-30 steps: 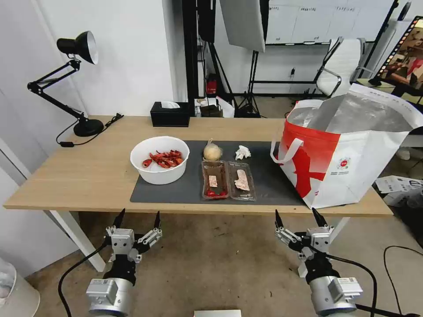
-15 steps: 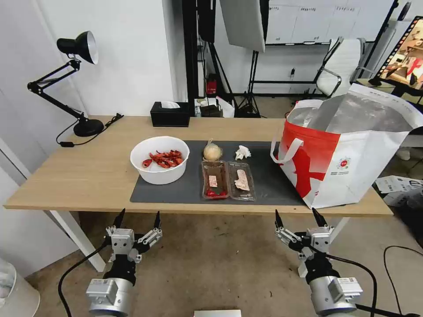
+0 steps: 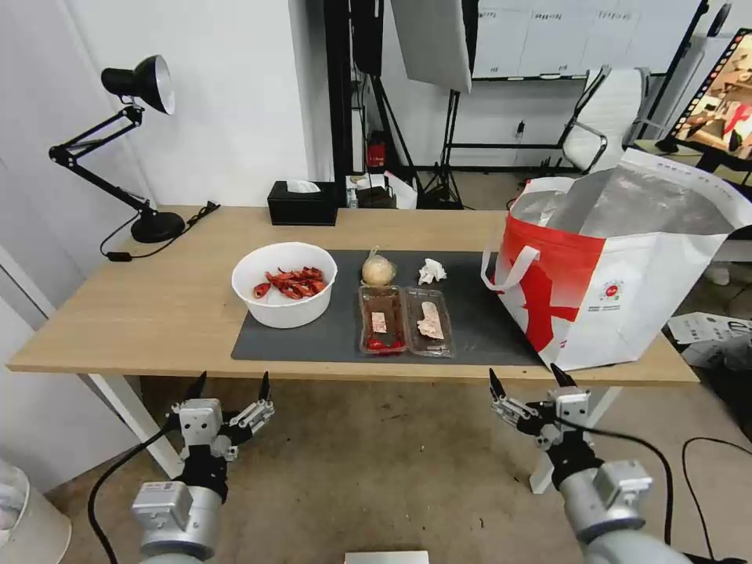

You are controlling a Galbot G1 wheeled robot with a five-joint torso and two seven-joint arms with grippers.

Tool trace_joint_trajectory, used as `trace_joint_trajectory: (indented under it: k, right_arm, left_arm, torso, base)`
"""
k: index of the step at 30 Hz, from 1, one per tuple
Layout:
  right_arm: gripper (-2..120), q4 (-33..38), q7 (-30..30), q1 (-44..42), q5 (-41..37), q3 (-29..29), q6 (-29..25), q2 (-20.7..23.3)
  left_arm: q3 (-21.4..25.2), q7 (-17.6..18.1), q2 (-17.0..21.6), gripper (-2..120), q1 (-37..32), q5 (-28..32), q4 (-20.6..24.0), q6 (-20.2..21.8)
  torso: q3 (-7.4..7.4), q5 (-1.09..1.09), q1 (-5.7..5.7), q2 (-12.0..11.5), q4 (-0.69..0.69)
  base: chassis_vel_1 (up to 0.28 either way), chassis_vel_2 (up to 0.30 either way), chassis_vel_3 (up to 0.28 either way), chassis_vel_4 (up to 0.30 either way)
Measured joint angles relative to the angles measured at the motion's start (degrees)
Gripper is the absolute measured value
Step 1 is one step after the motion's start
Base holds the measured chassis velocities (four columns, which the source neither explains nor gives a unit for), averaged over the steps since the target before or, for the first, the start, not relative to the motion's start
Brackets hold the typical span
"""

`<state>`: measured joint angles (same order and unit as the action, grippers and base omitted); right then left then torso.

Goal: Pick up the trash from the table and place it into the takeout bag.

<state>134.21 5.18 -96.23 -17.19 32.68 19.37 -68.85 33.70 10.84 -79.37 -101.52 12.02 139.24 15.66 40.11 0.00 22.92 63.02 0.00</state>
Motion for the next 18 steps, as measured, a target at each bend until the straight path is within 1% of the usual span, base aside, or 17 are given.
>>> trace_joint_trajectory:
  k: [1,3,4,5,6,8,9,12,18]
  right_arm:
    - [100,0.0,0.0,0.0,0.0,0.0,0.0,0.0]
    - [100,0.5,1.1,1.5,-3.6,0.2,4.1,3.5]
    - [100,0.8,1.6,2.1,-5.2,0.4,5.9,5.1]
    - [100,0.8,1.6,2.1,-5.2,0.4,5.9,5.1]
    - [100,1.0,2.1,2.8,-6.9,0.5,7.8,6.7]
    - [100,1.5,3.2,4.2,-10.4,0.7,11.7,10.2]
    - [100,1.7,3.6,4.7,-11.7,0.9,13.2,11.5]
    - [100,1.8,3.8,5.0,-12.4,0.9,14.0,12.2]
    - [100,1.8,3.8,5.0,-12.6,0.9,14.1,12.3]
  left_arm:
    - [0.0,0.0,0.0,100,0.0,0.0,0.0,0.0]
    - [0.4,2.6,2.1,100,0.8,3.2,1.5,3.5]
    - [0.1,3.0,2.6,100,1.1,3.9,1.5,4.3]
    - [0.1,3.0,2.6,100,1.1,3.9,1.5,4.3]
    - [0.0,3.1,2.8,100,1.2,4.2,1.5,4.6]
    - [-0.2,3.1,3.0,100,1.3,4.2,1.4,4.7]
    - [-0.3,3.1,3.0,100,1.3,4.1,1.2,4.7]
    - [-0.3,3.0,3.0,100,1.3,3.9,1.1,4.5]
    - [-0.4,2.6,2.7,100,1.2,3.5,0.7,3.6]
  torso:
    - [0.0,0.0,0.0,0.0,0.0]
    - [0.0,0.03,0.0,0.0,0.0]
    - [0.0,0.02,0.0,0.0,-0.01]
    - [0.0,0.02,0.0,0.0,-0.01]
    - [0.0,-0.02,0.0,0.0,-0.01]
    - [0.0,0.01,0.0,0.0,0.0]
    - [0.0,-0.01,0.0,0.0,0.02]
    - [0.0,0.01,0.0,0.0,0.0]
    - [0.0,0.01,0.0,0.0,-0.01]
  base:
    - [0.0,0.0,0.0,0.0]
    - [0.0,0.0,0.0,0.0]
    - [0.0,0.0,0.0,0.0]
    - [0.0,0.0,0.0,0.0]
    - [0.0,0.0,0.0,0.0]
    - [0.0,0.0,0.0,0.0]
    - [0.0,0.0,0.0,0.0]
    - [0.0,0.0,0.0,0.0]
    - [0.0,0.0,0.0,0.0]
